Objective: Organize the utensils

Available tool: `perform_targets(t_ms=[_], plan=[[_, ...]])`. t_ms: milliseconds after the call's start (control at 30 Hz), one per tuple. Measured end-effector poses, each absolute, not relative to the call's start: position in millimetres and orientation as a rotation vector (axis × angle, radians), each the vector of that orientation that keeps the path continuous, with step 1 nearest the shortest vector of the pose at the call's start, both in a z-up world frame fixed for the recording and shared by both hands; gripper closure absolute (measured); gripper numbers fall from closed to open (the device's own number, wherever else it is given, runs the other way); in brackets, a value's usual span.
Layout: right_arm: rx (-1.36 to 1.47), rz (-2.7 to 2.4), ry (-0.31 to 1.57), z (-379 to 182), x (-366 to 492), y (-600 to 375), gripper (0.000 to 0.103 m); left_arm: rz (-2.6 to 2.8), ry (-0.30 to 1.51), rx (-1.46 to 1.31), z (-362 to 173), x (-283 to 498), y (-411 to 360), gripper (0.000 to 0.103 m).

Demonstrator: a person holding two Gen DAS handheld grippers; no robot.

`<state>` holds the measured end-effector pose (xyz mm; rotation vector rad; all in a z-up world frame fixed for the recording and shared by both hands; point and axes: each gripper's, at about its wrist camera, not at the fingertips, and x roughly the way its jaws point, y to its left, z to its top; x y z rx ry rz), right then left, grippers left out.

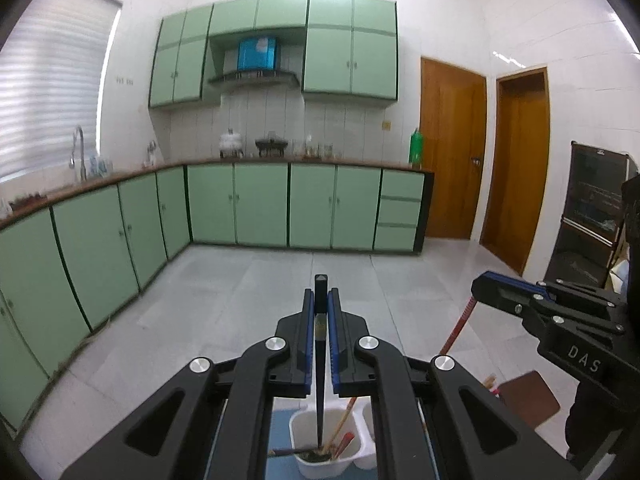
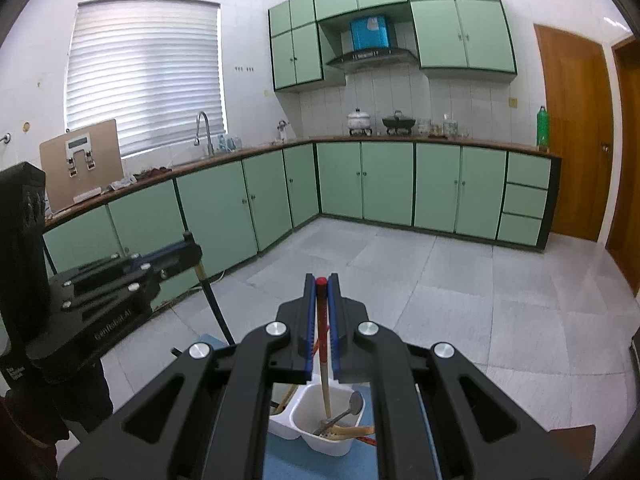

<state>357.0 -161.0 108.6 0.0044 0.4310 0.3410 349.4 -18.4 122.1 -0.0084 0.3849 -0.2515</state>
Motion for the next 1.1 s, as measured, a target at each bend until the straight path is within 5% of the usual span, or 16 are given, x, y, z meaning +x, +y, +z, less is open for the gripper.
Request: perform_targets(t_ms=[133, 333, 533, 900, 1100], plan=[[-0.026, 0.343, 0.503, 82, 365, -150, 0.097, -0.254, 0.427, -0.021, 105, 357, -15, 0.095], [-0.041, 0.315, 0.508, 72, 348, -144, 0.094, -0.255, 0.425, -0.023, 105, 344, -12, 0.079], [-0.028, 0.277, 0.41, 101, 301, -164, 0.074, -0.251, 0.34, -0.025, 125, 298, -4, 0.059], [0.002, 0.245, 0.398, 82, 203, -193, 0.018, -0.253, 0.32, -0.048, 114, 210, -2, 0.028], [0.021, 0.235, 0.464, 47, 162, -194, 0.007, -0.223, 0.376, -0.052, 85, 171, 1, 0.017]])
